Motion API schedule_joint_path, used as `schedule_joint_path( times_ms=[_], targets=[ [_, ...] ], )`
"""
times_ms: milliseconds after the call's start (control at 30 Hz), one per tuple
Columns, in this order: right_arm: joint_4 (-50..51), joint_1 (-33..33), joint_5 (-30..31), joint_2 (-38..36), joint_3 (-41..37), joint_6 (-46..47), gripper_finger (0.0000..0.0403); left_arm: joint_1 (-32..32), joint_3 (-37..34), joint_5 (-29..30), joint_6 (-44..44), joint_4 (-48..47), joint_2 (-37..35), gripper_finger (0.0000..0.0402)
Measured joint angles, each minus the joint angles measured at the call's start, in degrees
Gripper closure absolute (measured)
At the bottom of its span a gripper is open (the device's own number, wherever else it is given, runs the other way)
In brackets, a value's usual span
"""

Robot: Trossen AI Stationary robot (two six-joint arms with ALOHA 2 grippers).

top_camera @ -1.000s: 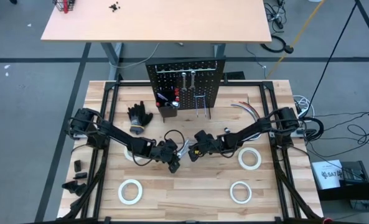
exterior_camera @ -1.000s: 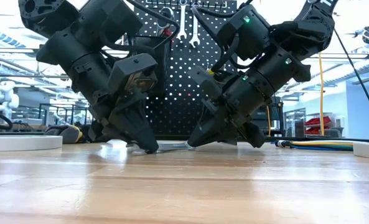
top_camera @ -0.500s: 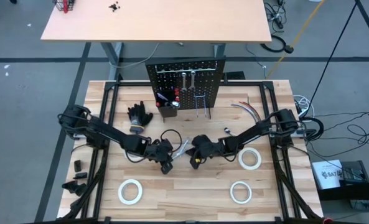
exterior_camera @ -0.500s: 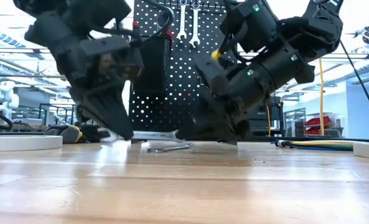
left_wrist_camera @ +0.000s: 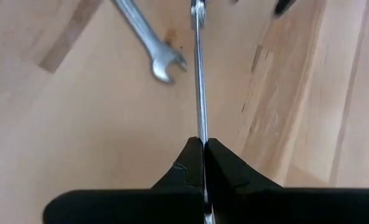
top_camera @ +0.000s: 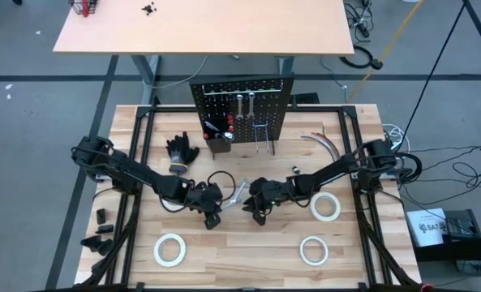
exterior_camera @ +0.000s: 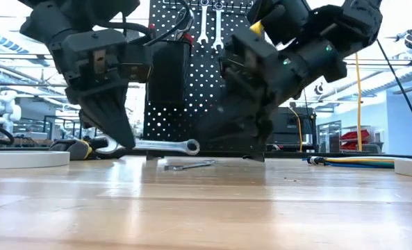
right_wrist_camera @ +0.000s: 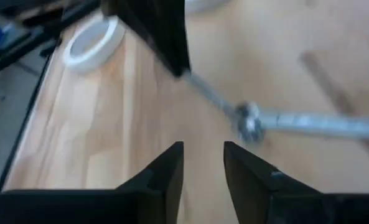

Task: Hang tools onto peg board
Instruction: Hang the wrench on the peg board

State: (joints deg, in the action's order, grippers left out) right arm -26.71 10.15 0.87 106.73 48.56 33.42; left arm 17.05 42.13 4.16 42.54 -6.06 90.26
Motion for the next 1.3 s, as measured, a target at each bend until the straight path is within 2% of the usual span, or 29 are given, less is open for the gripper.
schedule_joint_path(
  times_ms=[233, 400, 500, 700, 933, 1033, 1167, 1300],
  targets=[
    [16.3, 1.1, -1.9, -7.9, 0.0, -0.4, 0.029, 2.7, 0.0, 1.1, 0.0, -2.7, -4.0, 0.0401],
    [16.8, 4.7, 5.3, -12.8, -3.5, -2.5, 0.0301, 3.5, 0.0, 6.2, 0.0, -3.7, -10.5, 0.0401],
    [10.0, 6.1, 9.6, -14.9, -7.4, -2.2, 0.0304, 4.2, 0.0, 11.4, -0.4, -2.4, -15.0, 0.0401],
    [-18.2, 6.4, 9.8, -15.4, -12.9, -1.1, 0.0303, 5.6, 0.1, 20.2, -10.3, 11.5, -21.8, 0.0401],
    [-35.4, 6.3, 10.1, -15.3, -11.8, -4.0, 0.0303, 5.6, 0.1, 21.8, -25.8, 33.0, -22.0, 0.0401],
    [-38.8, 6.2, 11.4, -15.3, -10.4, -3.9, 0.0303, 5.4, 0.1, 22.1, -30.0, 36.9, -21.9, 0.0401],
    [-38.1, 5.9, 15.5, -15.3, -6.9, -4.6, 0.0303, 4.4, 0.1, 24.9, -31.3, 41.4, -21.7, 0.0401],
    [-37.1, 5.2, 15.5, -15.2, -2.8, -10.3, 0.0301, 3.4, 0.2, 24.3, -31.3, 44.7, -19.6, 0.0401]
  ],
)
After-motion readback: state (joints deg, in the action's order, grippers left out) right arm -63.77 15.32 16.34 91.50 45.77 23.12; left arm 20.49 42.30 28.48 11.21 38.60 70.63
